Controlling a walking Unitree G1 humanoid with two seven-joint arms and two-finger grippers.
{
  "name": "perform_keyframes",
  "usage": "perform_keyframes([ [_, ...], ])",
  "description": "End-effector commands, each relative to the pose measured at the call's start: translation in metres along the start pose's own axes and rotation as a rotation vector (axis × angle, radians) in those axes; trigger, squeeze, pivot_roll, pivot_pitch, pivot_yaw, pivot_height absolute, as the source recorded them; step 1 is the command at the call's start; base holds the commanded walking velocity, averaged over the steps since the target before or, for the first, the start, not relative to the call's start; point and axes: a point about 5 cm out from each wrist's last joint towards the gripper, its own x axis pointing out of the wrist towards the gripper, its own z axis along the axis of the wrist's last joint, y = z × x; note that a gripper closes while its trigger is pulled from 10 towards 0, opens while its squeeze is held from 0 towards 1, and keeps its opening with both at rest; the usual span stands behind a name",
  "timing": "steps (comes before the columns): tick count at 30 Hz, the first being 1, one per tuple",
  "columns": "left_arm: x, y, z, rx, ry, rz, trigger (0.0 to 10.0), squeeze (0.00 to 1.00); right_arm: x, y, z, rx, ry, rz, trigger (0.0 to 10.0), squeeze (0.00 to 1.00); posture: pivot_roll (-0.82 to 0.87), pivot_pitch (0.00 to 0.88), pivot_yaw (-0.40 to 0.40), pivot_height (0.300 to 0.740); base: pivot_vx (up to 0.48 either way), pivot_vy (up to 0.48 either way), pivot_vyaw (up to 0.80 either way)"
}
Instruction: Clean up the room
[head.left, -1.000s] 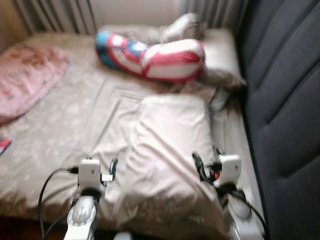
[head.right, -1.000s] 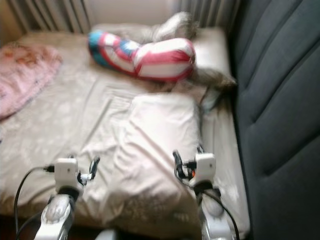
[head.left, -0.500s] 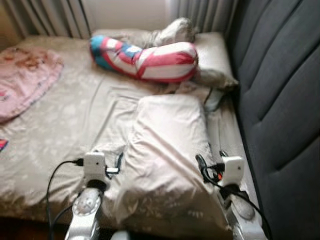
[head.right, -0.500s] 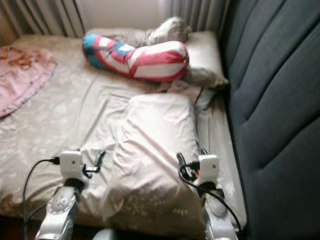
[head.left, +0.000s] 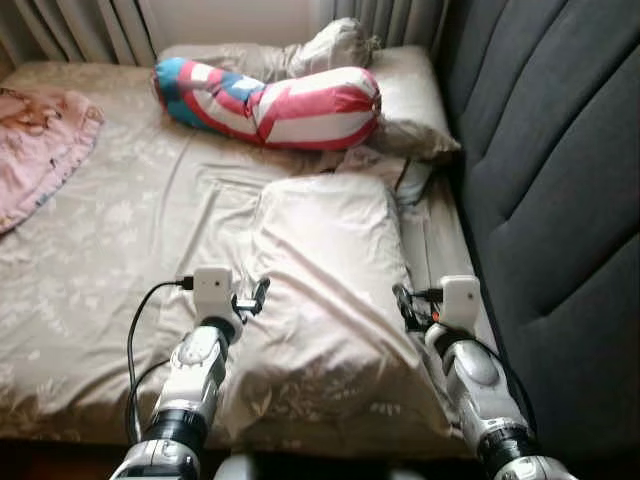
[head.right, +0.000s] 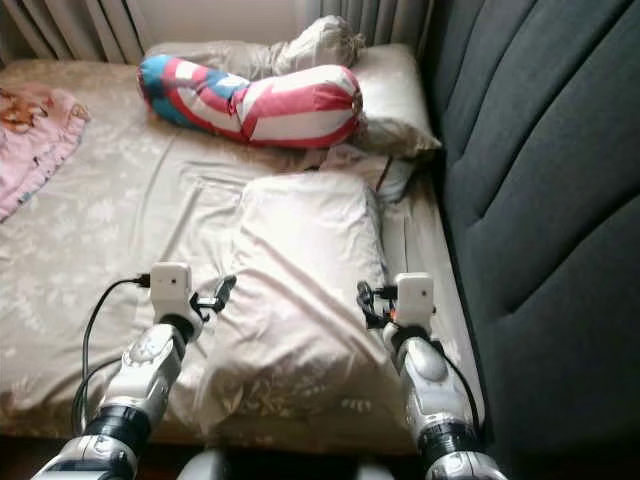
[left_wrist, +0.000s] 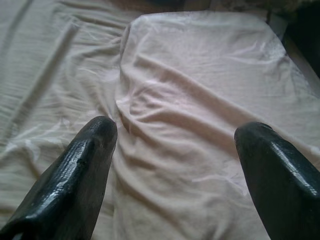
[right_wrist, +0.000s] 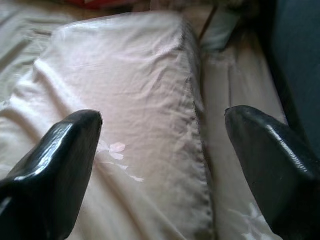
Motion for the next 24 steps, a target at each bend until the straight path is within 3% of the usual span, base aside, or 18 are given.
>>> perform_keyframes([
  [1,0.001,0.004,-0.001,-0.022,0.015,0.01,10.0,0.8,-0.001,-0.006,-0.008,0.018,0.06,-0.032,10.0,0.0,-0.13,0.224,-0.04,0.672,0.0,0.0,0.0],
  [2,0.001,0.004,-0.001,-0.022,0.015,0.01,10.0,0.8,-0.001,-0.006,-0.008,0.018,0.06,-0.032,10.0,0.0,-0.13,0.224,-0.04,0.672,0.0,0.0,0.0],
  [3,0.003,0.004,-0.001,-0.014,0.028,0.006,10.0,1.0,0.003,-0.005,-0.004,0.025,0.059,-0.031,10.0,0.19,-0.12,0.24,-0.038,0.672,0.0,0.0,0.0],
  [4,0.004,0.005,-0.002,-0.015,0.041,0.005,10.0,1.0,0.005,-0.005,-0.003,0.021,0.075,-0.032,10.0,1.0,-0.12,0.255,-0.035,0.672,0.0,0.0,0.0],
  [15,0.01,0.007,0.0,-0.035,0.063,-0.008,10.0,1.0,0.007,-0.001,-0.009,0.016,0.131,-0.035,10.0,1.0,-0.11,0.324,-0.023,0.672,0.0,0.0,0.0],
  [24,0.014,0.007,0.007,-0.049,0.039,-0.006,10.0,1.0,0.008,-0.008,-0.007,0.025,0.135,-0.072,10.0,1.0,-0.12,0.365,-0.007,0.672,0.0,0.0,0.0],
])
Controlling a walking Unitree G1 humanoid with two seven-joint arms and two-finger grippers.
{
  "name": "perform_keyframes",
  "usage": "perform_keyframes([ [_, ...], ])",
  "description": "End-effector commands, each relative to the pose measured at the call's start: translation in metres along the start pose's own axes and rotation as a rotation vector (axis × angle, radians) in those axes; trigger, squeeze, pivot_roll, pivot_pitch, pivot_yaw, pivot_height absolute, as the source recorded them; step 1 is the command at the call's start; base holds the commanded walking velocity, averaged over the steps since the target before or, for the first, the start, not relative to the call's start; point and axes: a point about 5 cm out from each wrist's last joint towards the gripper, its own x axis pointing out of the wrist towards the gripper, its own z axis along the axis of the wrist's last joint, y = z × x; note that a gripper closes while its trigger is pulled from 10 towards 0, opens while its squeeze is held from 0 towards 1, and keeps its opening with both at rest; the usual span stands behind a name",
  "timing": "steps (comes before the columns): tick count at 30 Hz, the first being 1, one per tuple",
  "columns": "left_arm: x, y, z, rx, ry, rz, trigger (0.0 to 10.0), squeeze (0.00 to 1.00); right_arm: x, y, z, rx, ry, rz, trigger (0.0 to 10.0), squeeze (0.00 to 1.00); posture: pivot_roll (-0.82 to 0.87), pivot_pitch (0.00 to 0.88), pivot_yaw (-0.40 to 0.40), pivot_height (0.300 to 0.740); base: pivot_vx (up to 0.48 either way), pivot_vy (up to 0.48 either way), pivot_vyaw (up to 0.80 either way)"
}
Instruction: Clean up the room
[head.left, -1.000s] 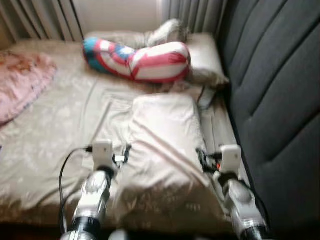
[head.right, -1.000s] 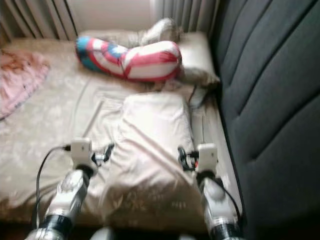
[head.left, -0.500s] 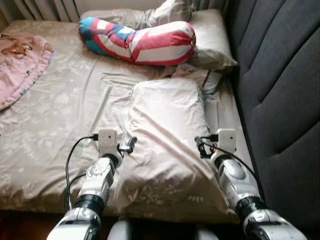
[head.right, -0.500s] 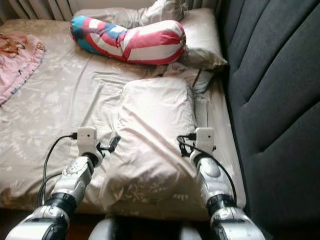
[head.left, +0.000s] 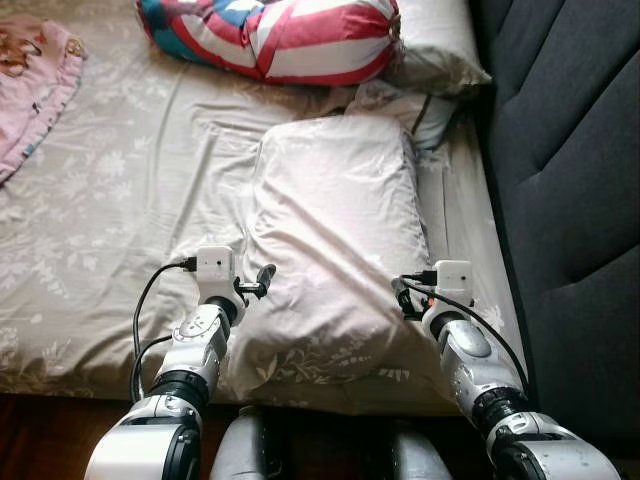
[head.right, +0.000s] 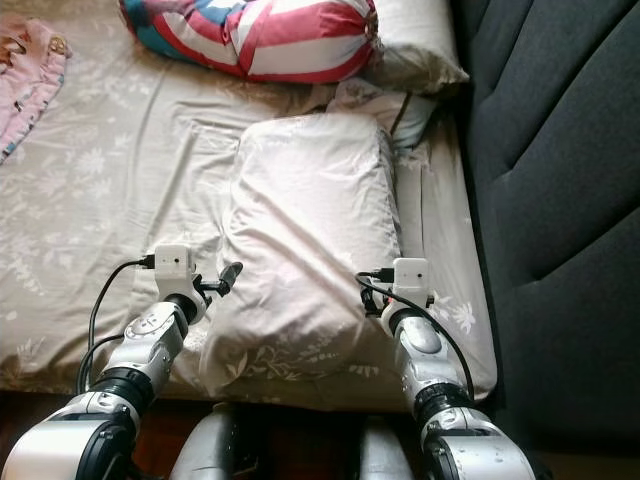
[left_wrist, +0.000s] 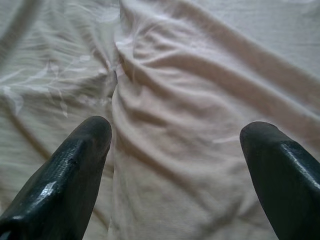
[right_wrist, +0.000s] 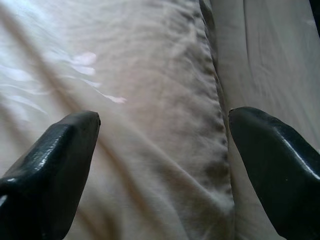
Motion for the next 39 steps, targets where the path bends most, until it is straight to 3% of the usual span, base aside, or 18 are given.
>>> perform_keyframes([
  [1,-0.003,0.004,-0.008,-0.019,0.022,0.012,10.0,1.0,-0.001,-0.004,-0.004,0.01,0.026,-0.021,10.0,1.0,-0.12,0.368,-0.004,0.672,0.0,0.0,0.0],
  [3,-0.003,0.005,-0.009,-0.029,0.021,0.018,10.0,1.0,0.0,-0.006,-0.002,0.005,0.026,-0.039,10.0,1.0,-0.12,0.371,-0.002,0.672,0.0,0.0,0.0],
  [4,-0.004,0.005,-0.009,-0.03,0.021,0.019,10.0,0.22,0.0,-0.006,-0.001,0.003,0.027,-0.044,10.0,1.0,-0.12,0.371,-0.002,0.672,0.0,0.0,0.0],
  [5,-0.004,0.005,-0.009,-0.03,0.02,0.02,10.0,0.22,0.001,-0.007,-0.001,0.003,0.029,-0.055,10.0,1.0,-0.12,0.373,0.0,0.672,0.0,0.0,0.0],
  [6,-0.004,0.006,-0.009,-0.029,0.018,0.022,10.0,0.0,0.001,-0.009,0.0,0.006,0.031,-0.065,10.0,1.0,-0.12,0.374,0.002,0.672,0.0,0.0,0.0],
  [7,-0.004,0.008,-0.009,-0.029,0.014,0.025,10.0,0.0,0.002,-0.011,0.002,0.012,0.03,-0.073,10.0,0.94,-0.11,0.374,0.005,0.672,0.0,0.0,0.0],
  [8,-0.005,0.008,-0.008,-0.029,0.011,0.025,10.0,0.0,0.002,-0.011,0.003,0.018,0.029,-0.072,10.0,0.13,-0.11,0.374,0.005,0.672,0.0,0.0,0.0],
  [9,-0.005,0.008,-0.008,-0.029,0.009,0.025,10.0,0.0,0.002,-0.011,0.003,0.04,0.03,-0.07,10.0,0.0,-0.11,0.373,0.007,0.672,0.0,0.0,0.0],
  [11,-0.006,0.009,-0.008,-0.027,0.001,0.023,10.0,0.0,0.002,-0.011,0.003,0.089,0.037,-0.064,10.0,0.0,-0.1,0.373,0.008,0.672,0.0,0.0,0.0],
  [15,-0.007,0.011,-0.007,-0.025,-0.008,0.024,10.0,0.0,0.001,-0.013,-0.001,0.075,0.063,-0.066,10.0,0.0,-0.1,0.372,0.012,0.672,0.0,0.0,0.0],
  [18,-0.009,0.014,-0.007,-0.019,-0.018,0.025,10.0,0.0,0.0,-0.013,-0.007,0.185,0.09,-0.071,10.0,0.0,-0.09,0.37,0.014,0.672,0.0,0.0,0.0],
  [39,-0.026,0.024,-0.006,-0.002,-0.053,0.023,10.0,0.0,-0.011,0.005,-0.047,0.144,0.272,0.044,10.0,0.0,0.0,0.364,0.043,0.672,0.0,0.0,0.0],
])
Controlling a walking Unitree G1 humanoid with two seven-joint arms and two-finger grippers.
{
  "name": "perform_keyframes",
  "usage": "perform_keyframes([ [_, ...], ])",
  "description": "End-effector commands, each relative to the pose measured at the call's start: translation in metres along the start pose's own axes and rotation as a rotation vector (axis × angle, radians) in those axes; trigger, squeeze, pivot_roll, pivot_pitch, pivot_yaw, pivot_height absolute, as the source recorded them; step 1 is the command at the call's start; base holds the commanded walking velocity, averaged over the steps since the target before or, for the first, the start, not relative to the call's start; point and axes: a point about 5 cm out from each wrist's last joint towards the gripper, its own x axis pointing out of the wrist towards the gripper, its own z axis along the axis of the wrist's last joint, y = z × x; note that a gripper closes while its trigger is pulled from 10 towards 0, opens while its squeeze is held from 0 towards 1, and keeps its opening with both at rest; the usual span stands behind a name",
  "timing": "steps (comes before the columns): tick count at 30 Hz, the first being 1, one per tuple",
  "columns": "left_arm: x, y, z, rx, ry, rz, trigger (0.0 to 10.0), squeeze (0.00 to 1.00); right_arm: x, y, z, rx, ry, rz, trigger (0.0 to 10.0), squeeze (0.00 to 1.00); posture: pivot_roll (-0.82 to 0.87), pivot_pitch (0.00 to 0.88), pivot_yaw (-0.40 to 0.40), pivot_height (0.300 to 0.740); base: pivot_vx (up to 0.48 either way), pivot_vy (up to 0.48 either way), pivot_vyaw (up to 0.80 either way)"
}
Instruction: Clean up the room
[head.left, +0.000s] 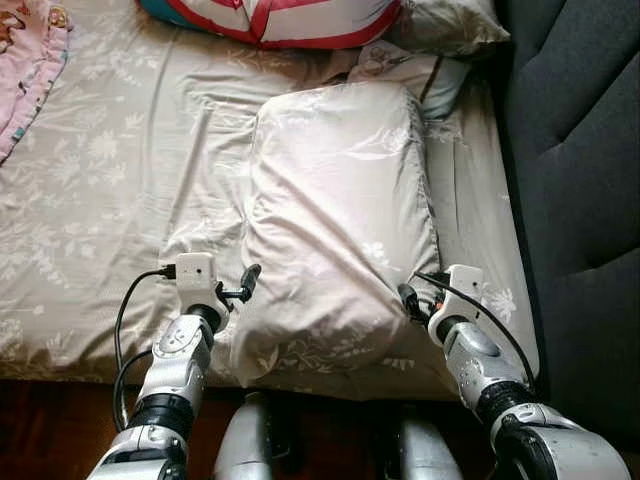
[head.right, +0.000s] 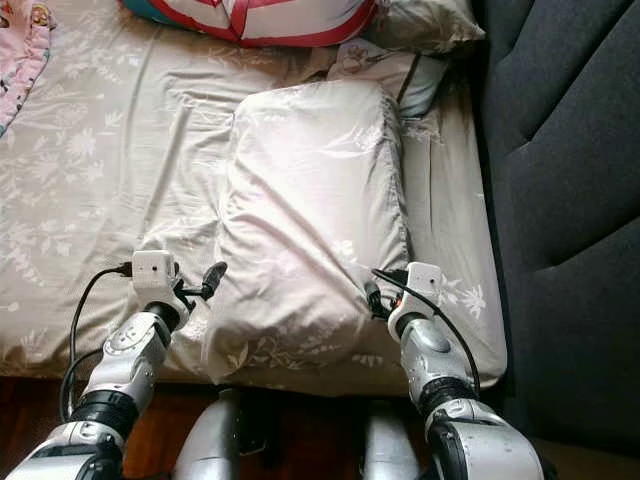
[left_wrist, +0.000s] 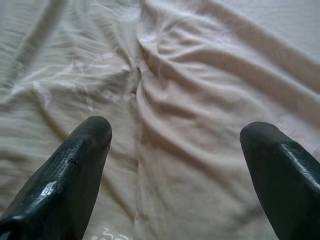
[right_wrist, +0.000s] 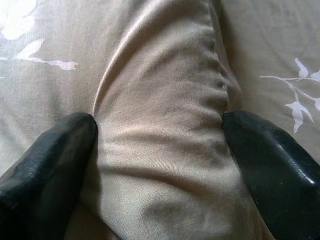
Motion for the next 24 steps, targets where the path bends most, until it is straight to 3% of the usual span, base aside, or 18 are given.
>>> perform_keyframes([
  [1,-0.007,0.005,-0.01,-0.006,0.04,0.011,10.0,0.0,-0.007,0.002,-0.038,-0.009,0.15,0.012,10.0,0.0,0.0,0.364,0.043,0.672,0.0,0.0,0.0],
  [14,-0.016,0.006,-0.009,-0.006,0.041,0.012,10.0,0.0,-0.011,0.009,-0.057,-0.028,0.211,0.022,10.0,0.0,0.02,0.368,0.048,0.672,0.0,0.0,0.0],
  [15,-0.016,0.006,-0.009,-0.006,0.043,0.012,10.0,0.0,-0.011,0.008,-0.058,-0.038,0.215,0.018,2.9,0.0,0.02,0.367,0.049,0.672,0.0,0.0,0.0],
  [16,-0.017,0.006,-0.009,-0.006,0.043,0.012,10.0,0.0,-0.011,0.008,-0.059,-0.046,0.217,0.016,2.9,0.0,0.02,0.367,0.049,0.672,0.0,0.0,0.0],
  [17,-0.017,0.006,-0.009,-0.006,0.044,0.012,10.0,0.0,-0.012,0.008,-0.06,-0.057,0.22,0.017,0.0,0.0,0.02,0.367,0.049,0.672,0.0,0.0,0.0],
  [24,-0.019,0.004,-0.01,-0.006,0.053,0.009,10.0,0.0,-0.013,0.01,-0.064,-0.094,0.233,0.032,0.0,0.0,0.02,0.365,0.051,0.672,0.0,0.0,0.0],
])
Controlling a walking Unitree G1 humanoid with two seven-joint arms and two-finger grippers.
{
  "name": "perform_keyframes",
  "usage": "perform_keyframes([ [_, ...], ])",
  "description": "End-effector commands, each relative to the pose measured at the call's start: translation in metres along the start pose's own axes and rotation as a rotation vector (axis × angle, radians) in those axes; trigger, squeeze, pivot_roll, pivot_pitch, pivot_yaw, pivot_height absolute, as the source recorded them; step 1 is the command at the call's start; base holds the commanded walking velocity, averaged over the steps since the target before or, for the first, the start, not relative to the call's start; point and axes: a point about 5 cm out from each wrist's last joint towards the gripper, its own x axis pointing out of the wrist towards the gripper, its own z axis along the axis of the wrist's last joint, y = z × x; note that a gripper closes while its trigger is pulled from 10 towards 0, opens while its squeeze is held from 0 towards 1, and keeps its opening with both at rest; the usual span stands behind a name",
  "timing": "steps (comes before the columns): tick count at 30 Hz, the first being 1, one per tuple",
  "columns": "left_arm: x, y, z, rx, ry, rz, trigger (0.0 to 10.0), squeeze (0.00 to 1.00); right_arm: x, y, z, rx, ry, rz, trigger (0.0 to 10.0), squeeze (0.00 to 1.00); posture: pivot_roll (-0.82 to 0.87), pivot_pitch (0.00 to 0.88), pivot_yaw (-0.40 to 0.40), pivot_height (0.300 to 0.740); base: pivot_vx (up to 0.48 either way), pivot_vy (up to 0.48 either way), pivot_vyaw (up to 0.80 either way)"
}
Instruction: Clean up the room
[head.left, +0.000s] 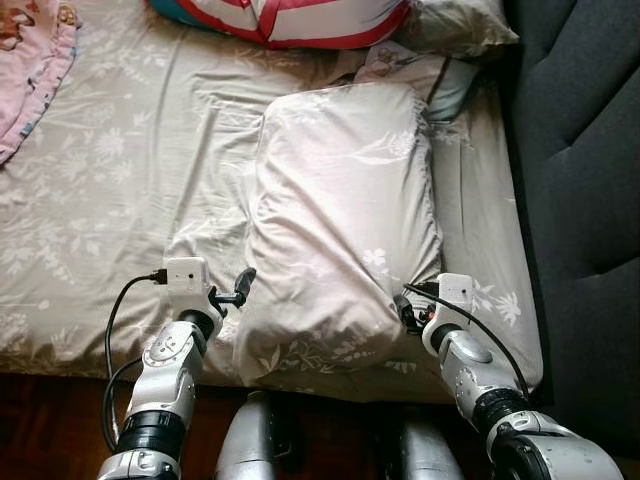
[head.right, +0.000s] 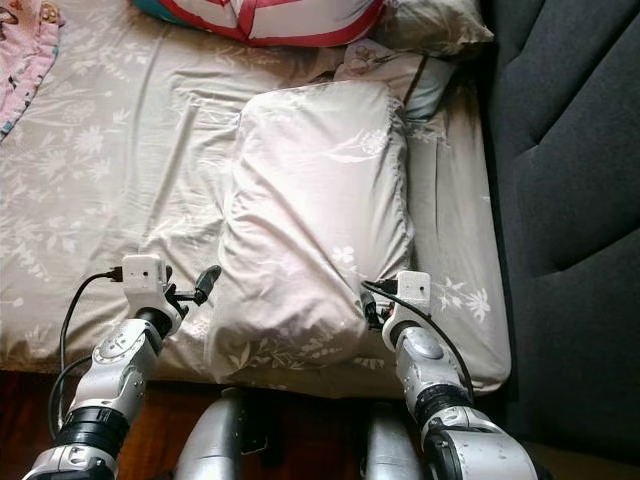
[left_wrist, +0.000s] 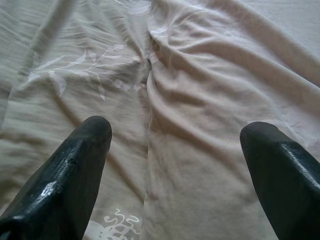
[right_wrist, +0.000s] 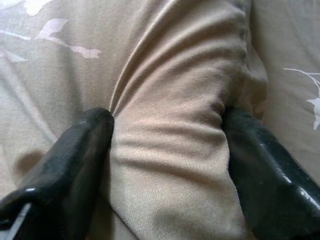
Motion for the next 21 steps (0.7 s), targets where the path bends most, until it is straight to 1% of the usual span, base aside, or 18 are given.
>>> perform_keyframes([
  [1,-0.005,0.001,-0.008,-0.007,0.034,0.006,10.0,0.0,-0.008,0.01,-0.049,-0.018,0.183,0.039,0.0,0.0,0.02,0.365,0.051,0.672,0.0,0.0,0.0],
  [14,-0.009,-0.003,-0.01,-0.019,0.045,0.004,10.0,0.0,-0.013,0.01,-0.063,-0.052,0.219,0.042,0.0,0.0,0.02,0.371,0.053,0.672,0.0,0.0,0.0],
  [21,-0.011,-0.004,-0.013,-0.028,0.055,0.008,10.0,0.0,-0.013,0.01,-0.062,-0.062,0.213,0.05,0.0,0.0,0.01,0.376,0.05,0.672,0.0,0.0,0.0],
])
